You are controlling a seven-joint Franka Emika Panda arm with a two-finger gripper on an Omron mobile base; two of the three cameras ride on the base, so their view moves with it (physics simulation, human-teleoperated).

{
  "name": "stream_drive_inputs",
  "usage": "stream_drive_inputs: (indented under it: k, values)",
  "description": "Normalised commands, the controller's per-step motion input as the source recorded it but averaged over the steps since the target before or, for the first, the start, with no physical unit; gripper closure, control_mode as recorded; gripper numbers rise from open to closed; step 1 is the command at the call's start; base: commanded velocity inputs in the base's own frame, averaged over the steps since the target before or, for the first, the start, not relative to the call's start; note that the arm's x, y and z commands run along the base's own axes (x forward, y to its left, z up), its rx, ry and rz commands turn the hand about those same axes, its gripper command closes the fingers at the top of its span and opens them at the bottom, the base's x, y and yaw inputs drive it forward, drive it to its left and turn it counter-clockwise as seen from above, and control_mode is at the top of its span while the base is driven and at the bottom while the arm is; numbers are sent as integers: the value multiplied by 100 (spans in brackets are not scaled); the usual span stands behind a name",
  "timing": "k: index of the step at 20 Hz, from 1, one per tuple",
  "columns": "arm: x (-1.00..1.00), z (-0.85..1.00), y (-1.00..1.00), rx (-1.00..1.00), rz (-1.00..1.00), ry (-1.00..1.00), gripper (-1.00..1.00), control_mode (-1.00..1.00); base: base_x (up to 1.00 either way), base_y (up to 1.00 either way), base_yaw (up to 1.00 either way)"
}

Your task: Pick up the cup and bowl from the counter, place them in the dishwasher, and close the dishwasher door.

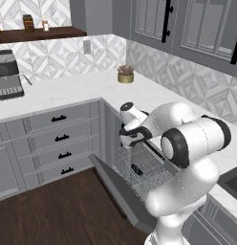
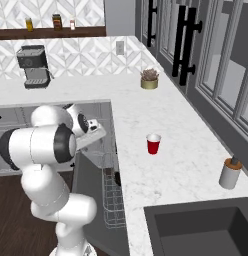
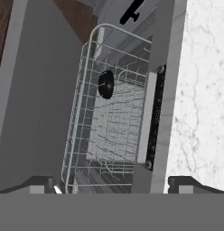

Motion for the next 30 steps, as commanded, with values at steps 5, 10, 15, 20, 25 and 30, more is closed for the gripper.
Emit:
stream_drive_inputs:
  k: [5,10,15,20,25,30]
  values:
    - [3,54,-91,1,-2,5,-100,-100,0,0,0]
    - [8,30,-81,16,-1,0,-100,-100,0,0,0]
    - [18,0,-72,25,0,-2,-100,-100,0,0,0]
    - [22,1,-60,5,-1,0,-100,-100,0,0,0]
    - [38,0,-41,0,-5,3,-100,-100,0,0,0]
    - [32,0,-41,4,-3,1,-100,-100,0,0,0]
